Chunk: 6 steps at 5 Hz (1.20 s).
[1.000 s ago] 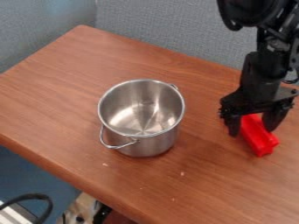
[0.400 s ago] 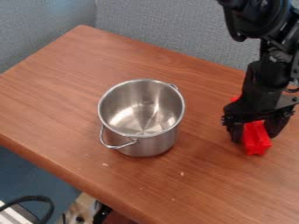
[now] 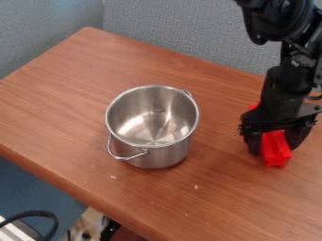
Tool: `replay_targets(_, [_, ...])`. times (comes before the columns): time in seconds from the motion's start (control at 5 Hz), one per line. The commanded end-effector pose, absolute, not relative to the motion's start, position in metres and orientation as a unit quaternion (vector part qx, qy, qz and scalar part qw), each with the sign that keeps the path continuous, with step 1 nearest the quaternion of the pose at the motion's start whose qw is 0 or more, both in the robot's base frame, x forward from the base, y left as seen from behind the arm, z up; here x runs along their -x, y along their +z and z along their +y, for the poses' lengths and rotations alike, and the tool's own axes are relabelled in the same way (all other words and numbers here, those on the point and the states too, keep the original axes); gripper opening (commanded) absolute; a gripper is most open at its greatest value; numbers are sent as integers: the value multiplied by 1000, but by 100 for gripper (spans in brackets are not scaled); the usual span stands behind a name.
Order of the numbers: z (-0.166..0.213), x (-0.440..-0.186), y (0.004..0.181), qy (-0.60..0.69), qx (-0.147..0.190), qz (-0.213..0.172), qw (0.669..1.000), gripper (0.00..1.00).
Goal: Put the red object in the metal pot
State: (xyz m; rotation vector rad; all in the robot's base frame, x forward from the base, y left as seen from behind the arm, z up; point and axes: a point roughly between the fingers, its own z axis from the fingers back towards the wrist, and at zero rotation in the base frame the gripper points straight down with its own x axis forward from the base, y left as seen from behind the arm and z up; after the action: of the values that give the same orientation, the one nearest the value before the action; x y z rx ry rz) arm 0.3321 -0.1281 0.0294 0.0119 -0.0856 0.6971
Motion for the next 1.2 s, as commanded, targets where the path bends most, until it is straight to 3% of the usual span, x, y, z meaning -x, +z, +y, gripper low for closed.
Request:
replay_targets(0.0, [-137, -339, 43, 336, 9, -55, 940, 100])
replay_targets(0.8, [-137, -341, 42, 337, -1, -36, 941, 100])
replay_targets(1.0, [-136, -342, 42, 337, -2, -35, 941, 0])
